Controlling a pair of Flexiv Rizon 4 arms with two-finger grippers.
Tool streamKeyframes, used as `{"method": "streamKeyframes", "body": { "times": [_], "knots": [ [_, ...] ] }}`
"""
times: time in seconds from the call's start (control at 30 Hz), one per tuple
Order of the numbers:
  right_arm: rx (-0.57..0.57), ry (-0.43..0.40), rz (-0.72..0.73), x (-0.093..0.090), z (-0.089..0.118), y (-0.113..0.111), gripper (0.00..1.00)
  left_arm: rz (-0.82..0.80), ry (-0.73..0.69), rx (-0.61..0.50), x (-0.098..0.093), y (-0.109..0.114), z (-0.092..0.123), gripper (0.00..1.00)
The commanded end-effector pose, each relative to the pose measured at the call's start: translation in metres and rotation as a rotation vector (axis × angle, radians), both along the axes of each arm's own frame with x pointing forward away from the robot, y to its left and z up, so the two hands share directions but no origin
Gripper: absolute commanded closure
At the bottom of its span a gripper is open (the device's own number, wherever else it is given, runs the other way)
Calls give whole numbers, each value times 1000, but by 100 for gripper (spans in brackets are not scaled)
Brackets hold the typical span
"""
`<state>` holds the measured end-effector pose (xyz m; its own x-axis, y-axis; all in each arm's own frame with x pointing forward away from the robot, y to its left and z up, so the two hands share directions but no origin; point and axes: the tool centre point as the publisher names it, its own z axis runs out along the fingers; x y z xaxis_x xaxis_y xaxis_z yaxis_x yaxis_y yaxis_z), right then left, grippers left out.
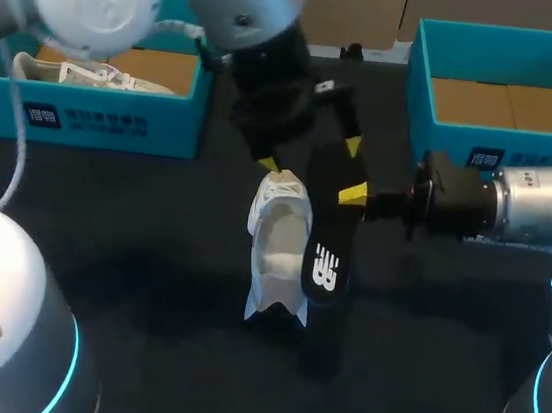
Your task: Take the shoe out of the shoebox, open the shoe tongue, remove and reinsert the insole, then place the shoe into the shoebox
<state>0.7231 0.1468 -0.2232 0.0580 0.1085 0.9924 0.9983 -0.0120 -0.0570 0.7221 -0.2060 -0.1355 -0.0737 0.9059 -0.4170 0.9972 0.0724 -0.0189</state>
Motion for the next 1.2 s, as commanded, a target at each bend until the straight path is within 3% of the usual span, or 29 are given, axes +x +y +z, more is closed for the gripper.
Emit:
{"method": "streamKeyframes", "body": {
  "times": [0.03, 0.57, 1.2],
  "knots": [
    [-6, 0, -5, -3, 2, 0, 100, 10, -32, -296, -5, 30, -12, 0],
    [-11, 4, -12, -4, 3, -3, 100, 33, -22, -633, -7, 60, -20, 0],
    [-14, 6, -10, -5, 5, -6, 100, -1, -36, -797, -10, 66, -21, 0]
  ]
}}
